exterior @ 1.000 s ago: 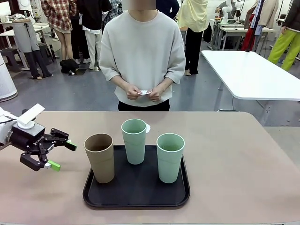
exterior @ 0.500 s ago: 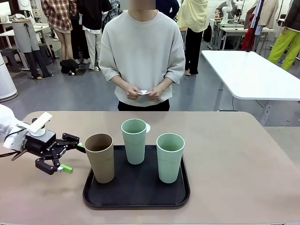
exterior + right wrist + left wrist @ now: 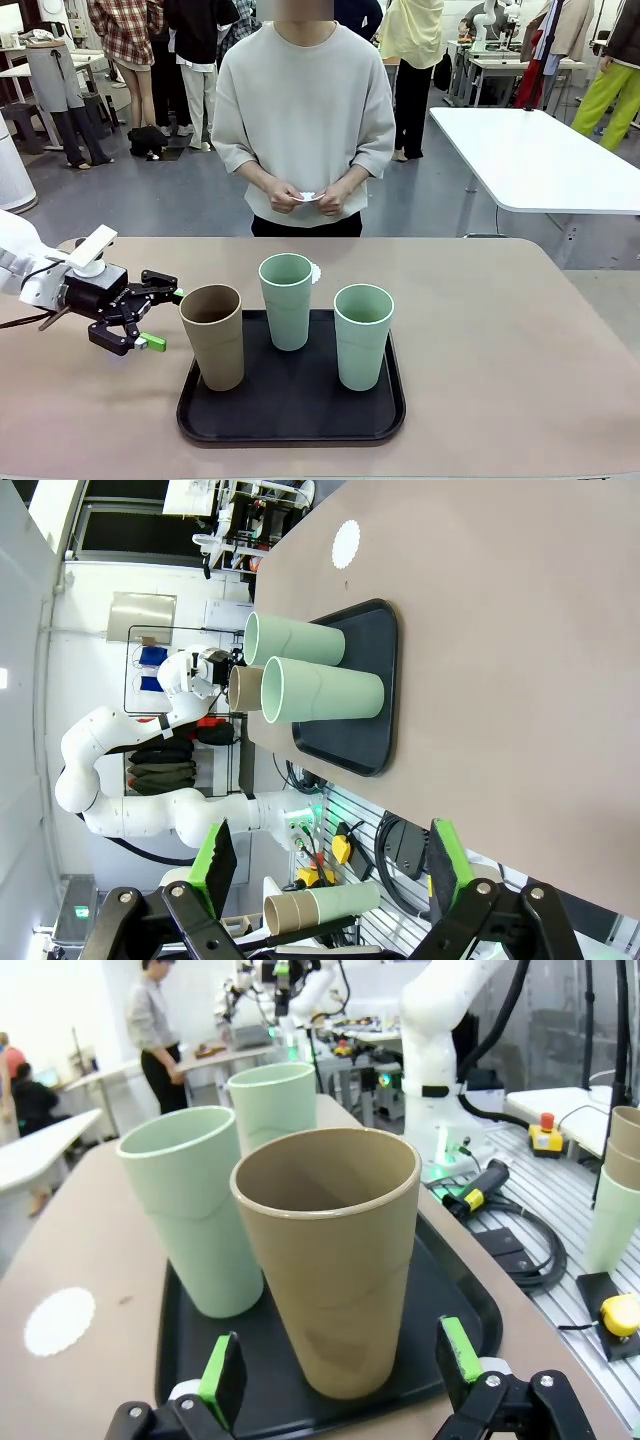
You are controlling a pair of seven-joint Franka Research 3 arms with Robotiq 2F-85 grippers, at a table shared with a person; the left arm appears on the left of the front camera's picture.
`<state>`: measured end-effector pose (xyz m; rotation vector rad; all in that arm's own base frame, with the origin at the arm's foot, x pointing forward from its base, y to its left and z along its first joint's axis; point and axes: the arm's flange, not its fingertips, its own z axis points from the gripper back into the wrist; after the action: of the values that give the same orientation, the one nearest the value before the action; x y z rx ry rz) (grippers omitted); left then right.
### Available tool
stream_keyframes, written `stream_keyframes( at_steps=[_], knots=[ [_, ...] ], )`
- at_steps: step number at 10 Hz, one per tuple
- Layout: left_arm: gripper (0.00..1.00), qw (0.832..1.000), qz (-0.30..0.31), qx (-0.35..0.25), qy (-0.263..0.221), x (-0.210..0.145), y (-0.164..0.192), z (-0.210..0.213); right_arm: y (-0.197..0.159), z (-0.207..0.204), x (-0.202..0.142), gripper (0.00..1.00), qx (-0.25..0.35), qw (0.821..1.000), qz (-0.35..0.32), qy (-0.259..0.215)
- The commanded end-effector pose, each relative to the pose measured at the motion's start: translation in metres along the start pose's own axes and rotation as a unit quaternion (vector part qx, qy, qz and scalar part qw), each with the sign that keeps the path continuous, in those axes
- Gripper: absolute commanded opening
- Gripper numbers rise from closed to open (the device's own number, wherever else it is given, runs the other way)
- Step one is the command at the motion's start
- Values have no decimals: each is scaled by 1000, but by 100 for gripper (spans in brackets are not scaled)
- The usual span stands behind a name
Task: Place coasters on the table and set cups on them.
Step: Pick up one Reusable plastic cup and place it on a coaster set by the human.
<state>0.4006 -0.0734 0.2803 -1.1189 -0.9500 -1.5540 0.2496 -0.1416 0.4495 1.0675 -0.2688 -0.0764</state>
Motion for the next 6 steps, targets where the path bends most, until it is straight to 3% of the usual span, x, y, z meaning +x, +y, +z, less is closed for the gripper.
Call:
stream_keyframes(
  at_steps=[1, 3, 6],
  knots=[
    [100, 1000, 2, 20, 1, -6, 6, -7, 0, 0, 1, 100, 8, 1000, 2, -2],
    [100, 998, 51, 35, 25, 4, 2, -11, 0, 0, 1, 100, 8, 1000, 2, -2],
    [100, 999, 41, 22, 18, 6, 2, -14, 0, 0, 1, 100, 8, 1000, 2, -2]
  ],
)
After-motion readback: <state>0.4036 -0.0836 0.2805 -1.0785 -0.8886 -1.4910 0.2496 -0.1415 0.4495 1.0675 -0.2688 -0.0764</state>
